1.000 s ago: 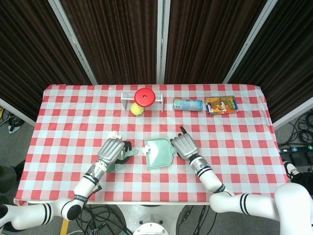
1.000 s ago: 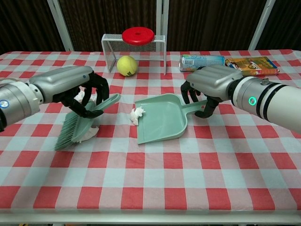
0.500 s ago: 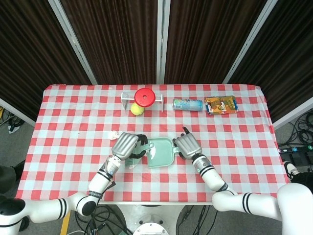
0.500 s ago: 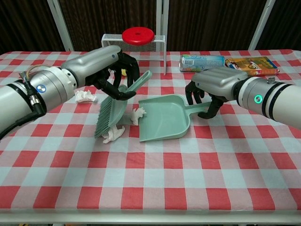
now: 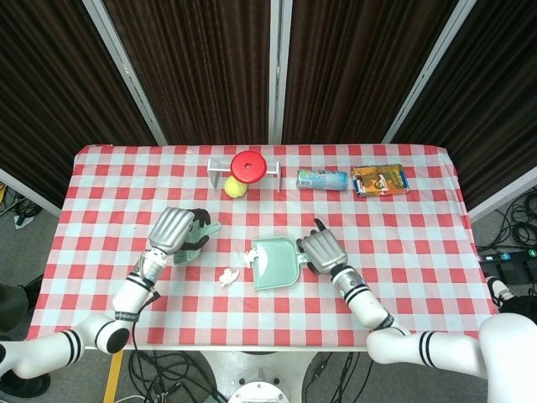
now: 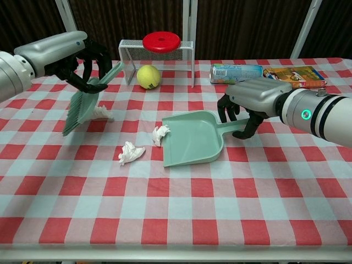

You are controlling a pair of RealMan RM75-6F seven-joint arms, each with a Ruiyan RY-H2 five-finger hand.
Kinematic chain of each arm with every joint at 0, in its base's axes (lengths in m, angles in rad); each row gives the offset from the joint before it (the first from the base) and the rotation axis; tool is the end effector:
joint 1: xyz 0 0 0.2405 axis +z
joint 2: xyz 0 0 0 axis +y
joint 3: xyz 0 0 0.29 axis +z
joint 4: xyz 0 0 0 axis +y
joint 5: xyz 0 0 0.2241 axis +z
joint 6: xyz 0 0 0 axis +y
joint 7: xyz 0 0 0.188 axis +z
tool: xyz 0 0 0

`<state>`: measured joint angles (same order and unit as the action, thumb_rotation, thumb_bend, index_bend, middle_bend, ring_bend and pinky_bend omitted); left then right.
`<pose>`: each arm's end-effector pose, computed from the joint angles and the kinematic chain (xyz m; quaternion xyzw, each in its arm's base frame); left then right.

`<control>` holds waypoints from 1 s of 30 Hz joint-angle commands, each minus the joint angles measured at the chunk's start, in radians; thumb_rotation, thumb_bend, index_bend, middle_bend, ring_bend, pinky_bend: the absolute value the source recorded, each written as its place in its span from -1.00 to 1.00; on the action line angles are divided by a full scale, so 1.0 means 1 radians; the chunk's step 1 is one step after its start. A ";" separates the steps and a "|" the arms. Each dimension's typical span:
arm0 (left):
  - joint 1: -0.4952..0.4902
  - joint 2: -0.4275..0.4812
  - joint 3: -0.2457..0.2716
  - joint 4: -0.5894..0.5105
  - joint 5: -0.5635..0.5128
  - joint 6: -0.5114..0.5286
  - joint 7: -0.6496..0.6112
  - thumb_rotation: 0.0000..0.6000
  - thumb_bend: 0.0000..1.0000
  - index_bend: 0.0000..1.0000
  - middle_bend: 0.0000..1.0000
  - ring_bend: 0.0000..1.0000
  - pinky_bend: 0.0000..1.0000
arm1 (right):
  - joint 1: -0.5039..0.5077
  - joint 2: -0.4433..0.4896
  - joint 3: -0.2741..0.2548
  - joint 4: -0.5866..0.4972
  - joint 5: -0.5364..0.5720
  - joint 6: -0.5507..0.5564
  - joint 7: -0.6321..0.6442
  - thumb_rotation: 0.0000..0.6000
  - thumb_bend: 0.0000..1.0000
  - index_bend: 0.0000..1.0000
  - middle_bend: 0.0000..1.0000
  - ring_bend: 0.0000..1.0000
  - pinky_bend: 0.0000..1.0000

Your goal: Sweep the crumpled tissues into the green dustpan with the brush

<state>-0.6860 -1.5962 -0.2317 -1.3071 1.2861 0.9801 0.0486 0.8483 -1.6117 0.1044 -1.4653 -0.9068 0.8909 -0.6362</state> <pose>-0.1813 0.4277 -0.0335 -0.6926 -0.4069 -0.4387 0.4029 -0.1543 -0.4003 -0.0933 0.8114 -0.3263 0.2611 0.4087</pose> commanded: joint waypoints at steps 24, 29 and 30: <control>-0.165 -0.054 0.049 0.105 0.158 -0.166 -0.446 1.00 -0.10 0.12 0.11 0.05 0.83 | 0.038 -0.049 0.013 0.011 0.095 0.039 -0.074 1.00 -0.14 0.34 0.21 -0.33 -0.84; -0.181 -0.045 0.053 0.061 0.177 -0.158 -0.490 1.00 -0.11 0.12 0.11 0.05 0.83 | 0.042 -0.051 0.009 0.011 0.080 0.031 -0.064 1.00 -0.14 0.34 0.21 -0.33 -0.84; -0.181 -0.040 0.053 0.053 0.181 -0.150 -0.494 1.00 -0.10 0.12 0.11 0.05 0.83 | 0.043 -0.049 0.006 0.012 0.076 0.027 -0.063 1.00 -0.14 0.34 0.21 -0.33 -0.84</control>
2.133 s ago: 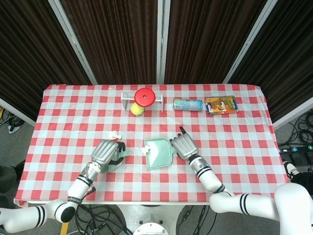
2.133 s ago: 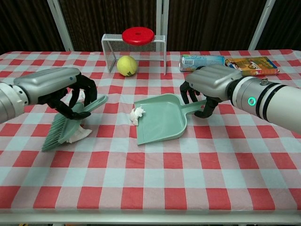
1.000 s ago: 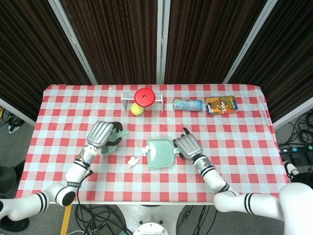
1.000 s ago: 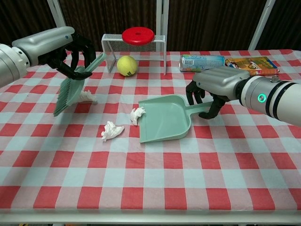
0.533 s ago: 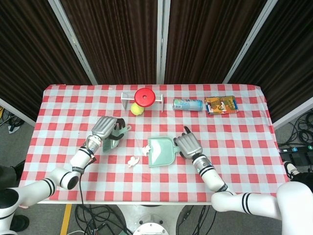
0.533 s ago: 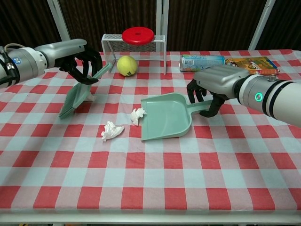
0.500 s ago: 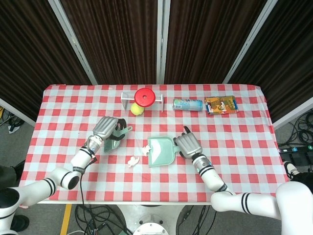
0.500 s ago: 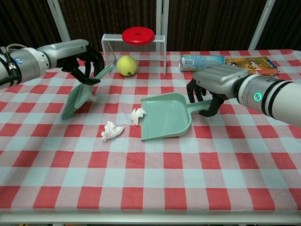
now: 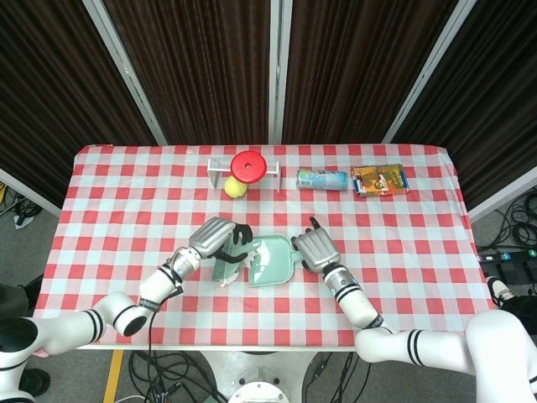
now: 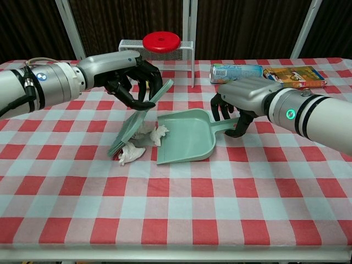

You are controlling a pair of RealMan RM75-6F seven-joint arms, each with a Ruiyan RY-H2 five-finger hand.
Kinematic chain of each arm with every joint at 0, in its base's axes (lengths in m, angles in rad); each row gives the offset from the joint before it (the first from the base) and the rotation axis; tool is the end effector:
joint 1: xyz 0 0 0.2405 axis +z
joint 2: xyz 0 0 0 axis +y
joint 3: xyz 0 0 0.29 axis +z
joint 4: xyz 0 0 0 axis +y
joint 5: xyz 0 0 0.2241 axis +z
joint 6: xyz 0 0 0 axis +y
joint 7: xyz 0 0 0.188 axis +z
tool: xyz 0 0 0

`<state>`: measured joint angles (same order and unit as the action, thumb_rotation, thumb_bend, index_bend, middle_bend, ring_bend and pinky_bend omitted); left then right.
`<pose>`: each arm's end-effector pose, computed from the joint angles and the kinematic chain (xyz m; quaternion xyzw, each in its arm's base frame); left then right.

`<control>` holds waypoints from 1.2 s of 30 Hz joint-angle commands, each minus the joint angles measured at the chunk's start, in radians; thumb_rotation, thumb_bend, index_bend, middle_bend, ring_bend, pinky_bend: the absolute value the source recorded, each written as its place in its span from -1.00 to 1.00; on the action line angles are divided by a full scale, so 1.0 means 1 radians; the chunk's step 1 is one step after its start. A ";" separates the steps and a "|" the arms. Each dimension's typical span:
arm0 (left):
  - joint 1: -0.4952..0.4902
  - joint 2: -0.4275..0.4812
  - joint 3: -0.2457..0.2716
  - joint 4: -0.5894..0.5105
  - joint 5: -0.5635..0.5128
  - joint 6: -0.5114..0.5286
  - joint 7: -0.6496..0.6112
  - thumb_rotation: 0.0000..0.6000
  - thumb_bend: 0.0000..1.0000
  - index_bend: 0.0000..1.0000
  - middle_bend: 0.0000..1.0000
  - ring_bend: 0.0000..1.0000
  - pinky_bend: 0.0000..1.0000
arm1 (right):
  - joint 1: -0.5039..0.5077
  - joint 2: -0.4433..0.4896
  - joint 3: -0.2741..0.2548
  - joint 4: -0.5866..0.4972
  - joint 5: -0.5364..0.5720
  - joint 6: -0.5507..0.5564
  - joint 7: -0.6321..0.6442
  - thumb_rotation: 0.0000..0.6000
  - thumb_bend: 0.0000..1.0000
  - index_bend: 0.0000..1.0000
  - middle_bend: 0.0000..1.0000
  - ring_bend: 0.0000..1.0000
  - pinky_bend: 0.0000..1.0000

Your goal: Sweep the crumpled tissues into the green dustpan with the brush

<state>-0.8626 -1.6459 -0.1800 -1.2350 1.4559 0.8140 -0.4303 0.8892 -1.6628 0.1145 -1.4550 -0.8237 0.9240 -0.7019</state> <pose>-0.1125 0.4271 -0.0889 -0.7194 -0.4837 -0.4528 0.2085 -0.1384 -0.4028 -0.1064 0.8079 -0.3272 0.2582 0.4166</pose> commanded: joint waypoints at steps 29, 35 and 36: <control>0.222 -0.051 0.015 -0.229 -0.217 0.307 0.409 1.00 -0.07 0.12 0.11 0.05 0.83 | 0.026 -0.001 -0.010 0.024 -0.036 -0.036 0.031 1.00 -0.14 0.35 0.21 -0.33 -0.84; 0.188 -0.138 -0.032 -0.140 -0.220 0.297 0.395 1.00 -0.07 0.12 0.11 0.05 0.83 | 0.029 -0.012 -0.003 0.021 -0.015 -0.027 0.025 1.00 -0.14 0.35 0.21 -0.33 -0.84; 0.180 -0.153 -0.039 -0.123 -0.220 0.291 0.396 1.00 -0.07 0.12 0.11 0.05 0.83 | 0.029 -0.014 -0.001 0.021 -0.012 -0.027 0.026 1.00 -0.14 0.35 0.21 -0.32 -0.84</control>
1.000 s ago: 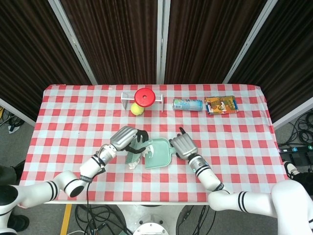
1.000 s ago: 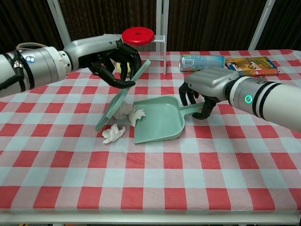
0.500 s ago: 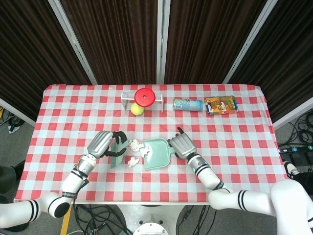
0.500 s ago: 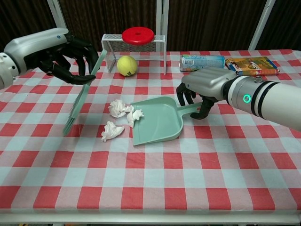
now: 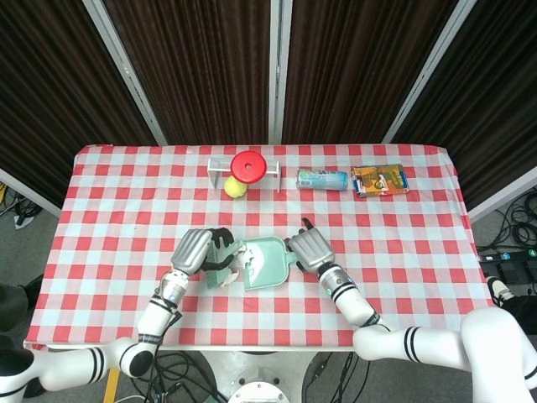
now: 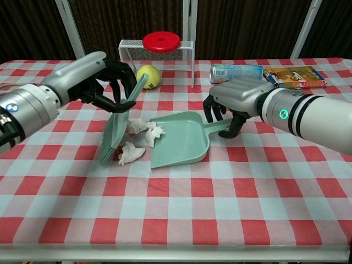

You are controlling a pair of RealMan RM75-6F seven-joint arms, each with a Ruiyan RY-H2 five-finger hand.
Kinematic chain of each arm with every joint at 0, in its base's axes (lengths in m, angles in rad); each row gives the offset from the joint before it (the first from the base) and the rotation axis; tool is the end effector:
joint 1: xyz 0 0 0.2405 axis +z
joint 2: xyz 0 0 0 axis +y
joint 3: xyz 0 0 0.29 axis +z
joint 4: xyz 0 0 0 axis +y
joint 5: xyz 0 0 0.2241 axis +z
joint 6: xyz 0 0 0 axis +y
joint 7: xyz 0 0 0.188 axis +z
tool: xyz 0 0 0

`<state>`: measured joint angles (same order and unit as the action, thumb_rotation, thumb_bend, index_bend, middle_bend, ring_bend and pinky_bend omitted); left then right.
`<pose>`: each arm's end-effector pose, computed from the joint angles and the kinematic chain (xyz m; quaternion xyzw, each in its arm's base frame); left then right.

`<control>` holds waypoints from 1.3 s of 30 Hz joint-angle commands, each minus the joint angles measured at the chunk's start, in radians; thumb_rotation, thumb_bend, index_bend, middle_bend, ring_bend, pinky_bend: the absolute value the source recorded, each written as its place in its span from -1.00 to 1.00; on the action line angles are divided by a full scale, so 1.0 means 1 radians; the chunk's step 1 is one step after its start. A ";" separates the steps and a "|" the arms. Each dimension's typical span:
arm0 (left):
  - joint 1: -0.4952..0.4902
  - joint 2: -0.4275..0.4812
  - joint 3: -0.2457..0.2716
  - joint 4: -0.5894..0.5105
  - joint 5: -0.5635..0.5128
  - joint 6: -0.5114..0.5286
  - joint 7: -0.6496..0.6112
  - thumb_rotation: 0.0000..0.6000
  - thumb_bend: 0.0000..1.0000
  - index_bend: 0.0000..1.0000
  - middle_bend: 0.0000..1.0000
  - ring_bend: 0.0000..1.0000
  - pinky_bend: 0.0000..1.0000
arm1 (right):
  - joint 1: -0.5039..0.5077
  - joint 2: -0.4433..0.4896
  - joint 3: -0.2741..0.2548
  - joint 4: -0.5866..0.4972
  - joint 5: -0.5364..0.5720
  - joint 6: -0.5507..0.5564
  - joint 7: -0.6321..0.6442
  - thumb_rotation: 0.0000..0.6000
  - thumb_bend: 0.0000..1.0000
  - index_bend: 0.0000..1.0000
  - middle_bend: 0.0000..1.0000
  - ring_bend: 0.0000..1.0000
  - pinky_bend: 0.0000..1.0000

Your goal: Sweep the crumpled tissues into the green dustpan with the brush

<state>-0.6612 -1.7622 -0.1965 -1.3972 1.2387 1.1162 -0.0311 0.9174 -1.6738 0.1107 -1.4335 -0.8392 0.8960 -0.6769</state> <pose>-0.1381 0.3783 -0.0861 -0.6198 -0.5030 -0.5088 0.3225 -0.1282 -0.4051 -0.1133 0.8171 -0.3194 0.2626 0.4018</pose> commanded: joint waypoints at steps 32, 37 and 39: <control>-0.145 -0.185 -0.143 0.139 0.019 -0.097 -0.181 1.00 -0.07 0.12 0.12 0.05 0.83 | 0.008 -0.043 0.032 0.052 0.021 -0.027 0.083 1.00 -0.11 0.36 0.21 -0.31 -0.83; -0.152 -0.187 -0.151 0.135 0.020 -0.094 -0.188 1.00 -0.07 0.12 0.12 0.05 0.83 | 0.005 -0.051 0.030 0.064 0.015 -0.030 0.097 1.00 -0.11 0.36 0.22 -0.31 -0.83; -0.151 -0.180 -0.150 0.130 0.027 -0.085 -0.185 1.00 -0.07 0.12 0.12 0.05 0.83 | 0.003 -0.053 0.030 0.068 0.013 -0.031 0.103 1.00 -0.11 0.36 0.22 -0.32 -0.83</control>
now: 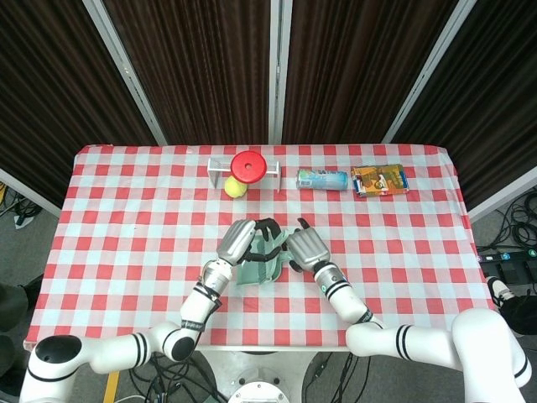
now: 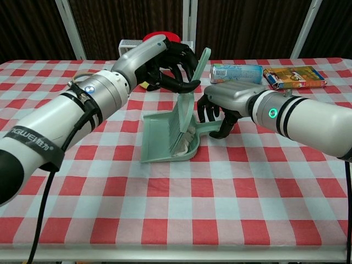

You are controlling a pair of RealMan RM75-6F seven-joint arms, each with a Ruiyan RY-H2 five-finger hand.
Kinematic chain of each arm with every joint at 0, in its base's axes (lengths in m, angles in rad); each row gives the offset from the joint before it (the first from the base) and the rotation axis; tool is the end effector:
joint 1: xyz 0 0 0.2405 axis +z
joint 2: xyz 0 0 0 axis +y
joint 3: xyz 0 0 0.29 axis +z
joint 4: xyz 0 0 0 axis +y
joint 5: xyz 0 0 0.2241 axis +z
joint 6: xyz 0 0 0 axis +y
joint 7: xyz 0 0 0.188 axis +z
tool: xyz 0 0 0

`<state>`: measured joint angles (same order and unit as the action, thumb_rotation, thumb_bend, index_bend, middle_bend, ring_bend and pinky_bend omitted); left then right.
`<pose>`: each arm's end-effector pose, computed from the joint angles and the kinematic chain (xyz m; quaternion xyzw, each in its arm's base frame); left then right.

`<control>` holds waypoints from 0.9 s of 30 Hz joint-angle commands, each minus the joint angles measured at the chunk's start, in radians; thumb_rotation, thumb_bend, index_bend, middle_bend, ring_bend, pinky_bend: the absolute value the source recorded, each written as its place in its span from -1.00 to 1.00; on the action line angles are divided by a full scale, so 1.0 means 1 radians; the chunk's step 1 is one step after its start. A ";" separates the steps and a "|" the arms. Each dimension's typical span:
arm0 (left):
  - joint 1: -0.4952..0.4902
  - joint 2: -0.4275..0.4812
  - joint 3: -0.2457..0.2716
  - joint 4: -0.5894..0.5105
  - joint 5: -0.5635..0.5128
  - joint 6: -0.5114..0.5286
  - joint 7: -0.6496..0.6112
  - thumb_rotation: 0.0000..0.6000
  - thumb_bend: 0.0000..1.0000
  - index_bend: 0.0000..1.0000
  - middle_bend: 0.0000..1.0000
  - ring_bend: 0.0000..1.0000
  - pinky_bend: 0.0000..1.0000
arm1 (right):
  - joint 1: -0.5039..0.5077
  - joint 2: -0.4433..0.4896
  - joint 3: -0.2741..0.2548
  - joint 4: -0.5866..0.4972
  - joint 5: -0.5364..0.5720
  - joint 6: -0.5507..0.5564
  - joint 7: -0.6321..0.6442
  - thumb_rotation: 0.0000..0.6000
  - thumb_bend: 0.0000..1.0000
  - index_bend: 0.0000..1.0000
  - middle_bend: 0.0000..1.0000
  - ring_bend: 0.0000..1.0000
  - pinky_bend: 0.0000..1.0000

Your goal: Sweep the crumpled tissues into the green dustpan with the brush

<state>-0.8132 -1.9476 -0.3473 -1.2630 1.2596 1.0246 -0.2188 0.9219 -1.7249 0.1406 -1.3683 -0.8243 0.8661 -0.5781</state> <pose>-0.0447 0.4011 -0.1260 -0.5751 -0.5451 -0.5722 0.2115 -0.1251 -0.4112 -0.1271 0.7954 -0.3701 0.2821 0.3882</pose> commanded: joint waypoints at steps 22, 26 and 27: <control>0.109 0.309 0.135 -0.055 0.047 0.007 0.140 1.00 -0.07 0.12 0.12 0.03 0.83 | -0.025 0.036 -0.001 -0.048 -0.005 0.029 0.014 1.00 -1.00 -0.28 -0.15 -0.51 -0.82; 0.104 0.336 0.154 -0.056 -0.005 -0.037 0.276 1.00 -0.07 0.10 0.10 0.02 0.82 | -0.047 0.086 0.004 -0.101 -0.041 0.066 0.037 1.00 -1.00 -0.31 -0.17 -0.51 -0.82; 0.101 0.339 0.160 -0.060 -0.022 -0.049 0.324 1.00 -0.07 0.09 0.09 0.01 0.82 | -0.056 0.106 0.005 -0.120 -0.053 0.079 0.045 1.00 -1.00 -0.31 -0.17 -0.51 -0.82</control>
<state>-0.7093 -1.6342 -0.2094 -1.3203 1.2858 1.0170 0.0015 0.8788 -1.6419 0.1425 -1.4661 -0.8595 0.9269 -0.5460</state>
